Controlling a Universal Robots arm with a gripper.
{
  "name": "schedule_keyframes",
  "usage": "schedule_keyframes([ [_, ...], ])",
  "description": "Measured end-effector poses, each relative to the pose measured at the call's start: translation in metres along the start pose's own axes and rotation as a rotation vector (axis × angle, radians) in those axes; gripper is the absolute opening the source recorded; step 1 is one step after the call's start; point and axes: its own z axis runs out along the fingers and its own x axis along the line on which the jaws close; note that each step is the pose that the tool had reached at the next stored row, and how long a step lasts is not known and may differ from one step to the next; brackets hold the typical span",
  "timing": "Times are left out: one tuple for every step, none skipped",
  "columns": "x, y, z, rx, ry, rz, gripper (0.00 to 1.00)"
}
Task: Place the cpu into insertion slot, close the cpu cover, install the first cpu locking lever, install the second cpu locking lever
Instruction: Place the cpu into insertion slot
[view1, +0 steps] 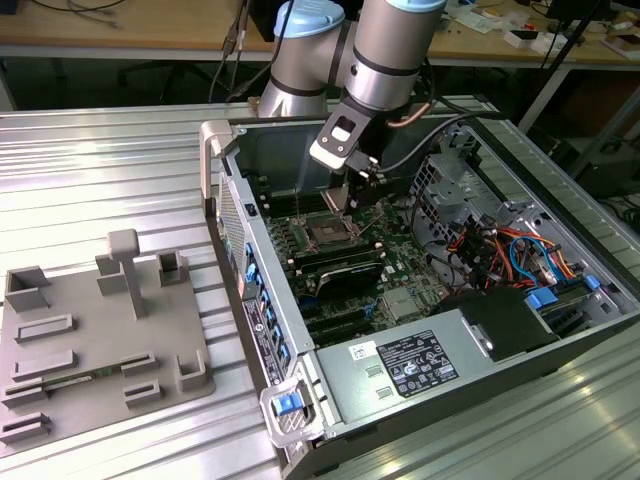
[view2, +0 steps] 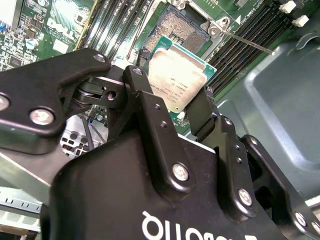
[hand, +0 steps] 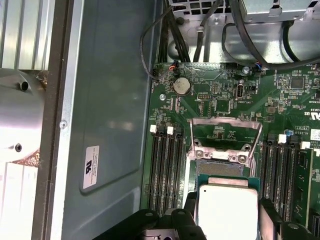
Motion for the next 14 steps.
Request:
schedule_keyframes([
  [0.0006, 0.0000, 0.0011, 0.0000, -0.0001, 0.001, 0.55],
  [0.0014, -0.0001, 0.0034, 0.0000, -0.0005, 0.005, 0.55],
  [0.0028, -0.0002, 0.0082, -0.0001, -0.0017, 0.014, 0.55],
  [0.0041, -0.0003, 0.0125, 0.0001, -0.0044, 0.019, 0.55],
  [0.0045, -0.0004, 0.0147, 0.0002, -0.0084, 0.021, 0.55],
  [0.0045, -0.0004, 0.0171, 0.0007, -0.0183, 0.026, 0.55],
  [0.0045, -0.0005, 0.0186, 0.0011, -0.0242, 0.029, 0.55],
  [0.0044, -0.0005, 0.0195, 0.0013, -0.0261, 0.029, 0.55],
  [0.0044, -0.0006, 0.0199, 0.0015, -0.0267, 0.029, 0.55],
  [0.0044, -0.0006, 0.0199, 0.0015, -0.0267, 0.029, 0.55],
  [0.0044, -0.0006, 0.0202, 0.0014, -0.0265, 0.029, 0.55],
  [0.0044, -0.0006, 0.0204, 0.0014, -0.0264, 0.029, 0.55],
  [0.0044, -0.0006, 0.0204, 0.0013, -0.0264, 0.029, 0.55],
  [0.0044, -0.0006, 0.0205, 0.0013, -0.0265, 0.029, 0.55],
])
